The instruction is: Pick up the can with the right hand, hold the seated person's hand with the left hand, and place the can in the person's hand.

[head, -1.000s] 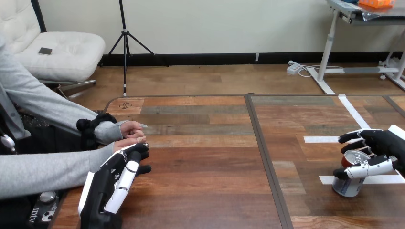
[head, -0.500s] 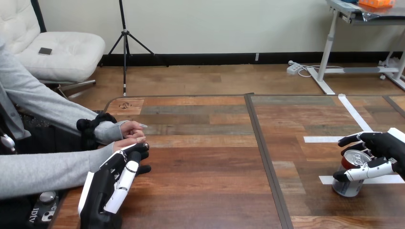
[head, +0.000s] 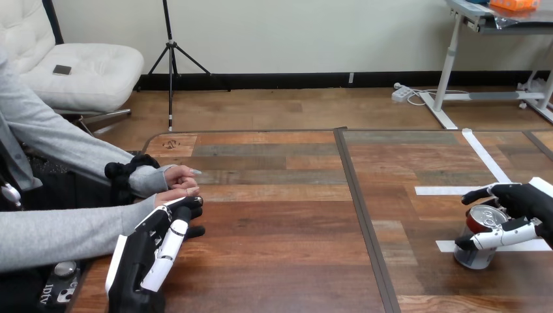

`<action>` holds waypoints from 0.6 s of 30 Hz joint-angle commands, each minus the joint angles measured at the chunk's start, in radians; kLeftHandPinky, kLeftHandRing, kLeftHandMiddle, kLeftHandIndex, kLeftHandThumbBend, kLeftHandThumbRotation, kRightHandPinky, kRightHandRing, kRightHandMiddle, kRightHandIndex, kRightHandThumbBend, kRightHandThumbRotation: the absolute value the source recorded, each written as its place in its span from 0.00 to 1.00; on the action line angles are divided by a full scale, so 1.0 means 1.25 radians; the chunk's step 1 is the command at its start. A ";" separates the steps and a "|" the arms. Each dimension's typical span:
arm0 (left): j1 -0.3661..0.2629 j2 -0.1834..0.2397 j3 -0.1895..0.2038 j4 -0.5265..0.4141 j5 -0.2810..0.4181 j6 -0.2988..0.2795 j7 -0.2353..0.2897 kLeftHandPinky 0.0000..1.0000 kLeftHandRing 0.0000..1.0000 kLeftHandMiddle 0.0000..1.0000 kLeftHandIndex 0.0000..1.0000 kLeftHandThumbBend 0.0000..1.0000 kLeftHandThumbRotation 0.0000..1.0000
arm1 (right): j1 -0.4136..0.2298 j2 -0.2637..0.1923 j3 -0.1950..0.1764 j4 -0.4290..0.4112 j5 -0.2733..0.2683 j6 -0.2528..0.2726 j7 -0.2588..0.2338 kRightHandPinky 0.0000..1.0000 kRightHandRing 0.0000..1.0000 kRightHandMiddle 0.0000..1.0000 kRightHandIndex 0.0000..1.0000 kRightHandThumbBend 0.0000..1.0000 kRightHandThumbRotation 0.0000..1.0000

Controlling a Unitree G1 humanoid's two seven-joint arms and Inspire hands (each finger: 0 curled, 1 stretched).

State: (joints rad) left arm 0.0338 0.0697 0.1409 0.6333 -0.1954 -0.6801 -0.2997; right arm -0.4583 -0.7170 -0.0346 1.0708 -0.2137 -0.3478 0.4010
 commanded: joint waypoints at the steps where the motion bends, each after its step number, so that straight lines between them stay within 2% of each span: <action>1: -0.052 0.012 0.006 -0.019 0.001 -0.018 -0.002 0.69 0.80 0.78 0.65 0.41 0.64 | -0.027 -0.028 0.001 -0.033 0.005 0.003 -0.004 0.68 0.68 0.70 0.73 1.00 0.00; 6: -0.051 0.014 0.005 -0.019 0.005 -0.018 0.000 0.69 0.81 0.78 0.65 0.42 0.65 | -0.025 -0.030 0.005 -0.037 -0.004 0.007 -0.011 0.68 0.68 0.70 0.72 1.00 0.00; 18: -0.049 0.012 0.005 -0.026 -0.003 -0.009 -0.003 0.69 0.81 0.78 0.66 0.42 0.65 | -0.035 -0.037 0.013 -0.024 -0.010 0.008 0.009 0.66 0.67 0.70 0.73 1.00 0.00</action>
State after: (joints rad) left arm 0.0337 0.0737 0.1408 0.6333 -0.1947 -0.6801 -0.3001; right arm -0.4558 -0.7176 -0.0318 1.0708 -0.2200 -0.3302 0.4057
